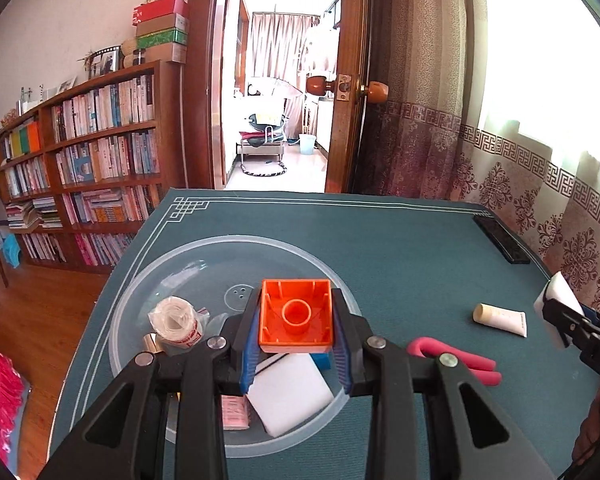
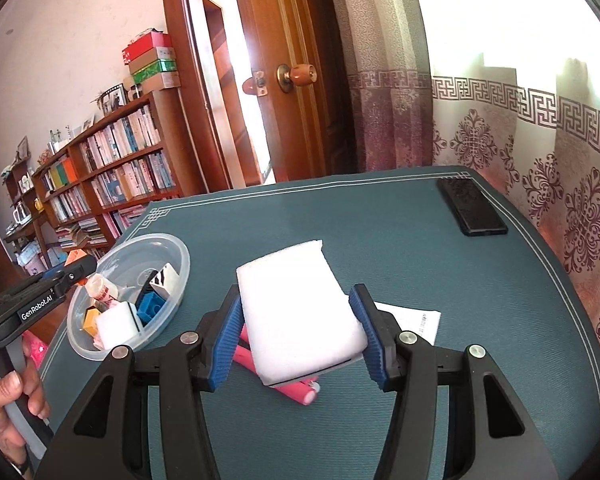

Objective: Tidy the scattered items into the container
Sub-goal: 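Carry the orange block and white sponge into the bowl and open both tools, then move the right tool to the white lotion tube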

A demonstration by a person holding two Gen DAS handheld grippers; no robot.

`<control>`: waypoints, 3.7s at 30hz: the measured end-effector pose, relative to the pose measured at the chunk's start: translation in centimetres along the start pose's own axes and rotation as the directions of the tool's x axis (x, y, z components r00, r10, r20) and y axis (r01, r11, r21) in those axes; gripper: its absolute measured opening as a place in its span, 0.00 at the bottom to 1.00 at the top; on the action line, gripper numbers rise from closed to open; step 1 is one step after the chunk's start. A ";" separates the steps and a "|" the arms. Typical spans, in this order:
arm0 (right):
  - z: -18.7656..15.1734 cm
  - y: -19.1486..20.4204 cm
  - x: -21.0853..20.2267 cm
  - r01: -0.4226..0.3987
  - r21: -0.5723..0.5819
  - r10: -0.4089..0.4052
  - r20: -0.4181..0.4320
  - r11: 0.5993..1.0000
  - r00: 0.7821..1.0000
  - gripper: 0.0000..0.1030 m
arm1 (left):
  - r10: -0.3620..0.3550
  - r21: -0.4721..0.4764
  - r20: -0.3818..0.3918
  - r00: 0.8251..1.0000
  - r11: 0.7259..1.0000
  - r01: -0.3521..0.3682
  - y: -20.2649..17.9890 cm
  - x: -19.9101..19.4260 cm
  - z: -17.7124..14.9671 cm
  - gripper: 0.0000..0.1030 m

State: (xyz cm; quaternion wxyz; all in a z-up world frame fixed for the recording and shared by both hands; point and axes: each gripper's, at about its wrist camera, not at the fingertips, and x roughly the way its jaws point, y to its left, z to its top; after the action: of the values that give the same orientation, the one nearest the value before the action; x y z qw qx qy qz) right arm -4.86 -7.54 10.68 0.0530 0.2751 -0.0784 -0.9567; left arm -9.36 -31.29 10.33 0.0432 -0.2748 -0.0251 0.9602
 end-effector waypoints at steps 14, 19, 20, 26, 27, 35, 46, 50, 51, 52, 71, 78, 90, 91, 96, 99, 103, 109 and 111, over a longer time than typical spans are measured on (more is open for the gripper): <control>3.0 10.2 3.3 -0.193 -0.029 0.195 0.043 0.981 0.980 0.55 | 0.021 -0.095 0.009 1.000 0.995 -0.020 4.0 0.5 0.0 0.34; 3.5 12.7 4.9 -0.246 -0.025 0.247 0.044 0.969 0.968 0.55 | 0.040 -0.142 0.011 0.999 0.989 -0.038 5.6 0.5 -0.1 0.34; 3.7 13.2 5.3 -0.254 -0.025 0.255 0.043 0.967 0.966 0.55 | 0.044 -0.152 0.010 0.999 0.987 -0.042 5.9 0.6 -0.2 0.34; 4.0 14.8 7.4 -0.299 -0.007 0.299 0.030 0.954 0.954 0.55 | 0.074 -0.202 -0.001 0.997 0.977 -0.073 7.7 1.2 -0.5 0.34; 3.8 14.9 7.9 -0.304 -0.003 0.304 0.023 0.953 0.952 0.55 | 0.079 -0.207 -0.001 0.997 0.975 -0.077 7.9 1.2 -0.6 0.34; 1.7 14.6 11.3 -0.287 -0.005 0.286 -0.059 0.958 0.956 0.55 | 0.094 -0.222 -0.009 0.996 0.971 -0.093 8.6 1.8 -1.1 0.34; 1.5 14.1 11.4 -0.288 -0.005 0.288 -0.049 0.958 0.956 0.55 | 0.084 -0.199 -0.023 0.996 0.976 -0.087 7.9 2.6 -1.4 0.34; 1.8 14.2 11.1 -0.293 -0.008 0.293 -0.043 0.956 0.955 0.55 | 0.077 -0.186 -0.023 0.997 0.979 -0.080 7.6 2.7 -1.4 0.34; 1.8 14.2 11.1 -0.294 -0.007 0.294 -0.043 0.956 0.955 0.55 | 0.076 -0.183 -0.023 0.997 0.980 -0.079 7.6 2.7 -1.4 0.34; 1.8 14.2 11.1 -0.295 -0.007 0.294 -0.043 0.955 0.955 0.55 | 0.074 -0.181 -0.023 0.997 0.980 -0.077 7.5 2.7 -1.4 0.34; 1.5 13.7 12.1 -0.360 0.071 0.365 -0.087 0.930 0.927 0.60 | 0.101 -0.245 -0.016 0.995 0.964 -0.102 9.0 2.4 -1.8 0.80; 1.3 13.8 12.1 -0.355 0.070 0.360 -0.088 0.932 0.929 0.63 | 0.112 -0.266 -0.024 0.993 0.957 -0.114 9.7 2.6 -2.0 0.83; 1.4 13.1 11.8 -0.338 0.087 0.345 -0.077 0.937 0.936 0.64 | 0.115 -0.228 -0.023 0.993 0.966 -0.117 8.5 2.7 -2.1 0.92; 1.5 13.0 11.7 -0.335 0.087 0.342 -0.075 0.938 0.937 0.64 | 0.120 -0.216 -0.019 0.993 0.969 -0.121 8.2 2.6 -2.1 0.94; 1.8 12.7 11.3 -0.327 0.088 0.333 -0.061 0.941 0.941 0.64 | 0.136 -0.153 0.009 0.991 0.979 -0.133 6.8 2.2 -2.0 0.99; 2.0 12.4 10.8 -0.319 0.080 0.323 -0.049 0.944 0.945 0.64 | 0.128 -0.131 0.009 0.992 0.983 -0.126 6.2 2.3 -2.1 0.99; 2.4 11.9 10.1 -0.294 0.065 0.296 -0.026 0.953 0.955 0.64 | 0.109 -0.123 0.002 0.994 0.987 -0.108 5.7 2.5 -2.1 0.99; 3.4 10.4 9.6 -0.296 0.095 0.300 -0.024 0.950 0.954 0.64 | 0.092 -0.120 0.006 0.996 0.989 -0.091 5.4 2.4 -2.0 0.99; 3.8 9.6 9.3 -0.291 0.111 0.294 -0.017 0.950 0.956 0.63 | 0.091 -0.124 0.010 0.996 0.988 -0.089 5.5 2.3 -2.0 0.99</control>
State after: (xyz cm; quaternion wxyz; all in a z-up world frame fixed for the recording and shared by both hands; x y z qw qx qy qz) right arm -14.17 -17.88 10.78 0.1806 0.2787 -0.1687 -0.9280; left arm -10.60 -36.48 7.04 -0.0176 -0.2705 -0.0722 0.9598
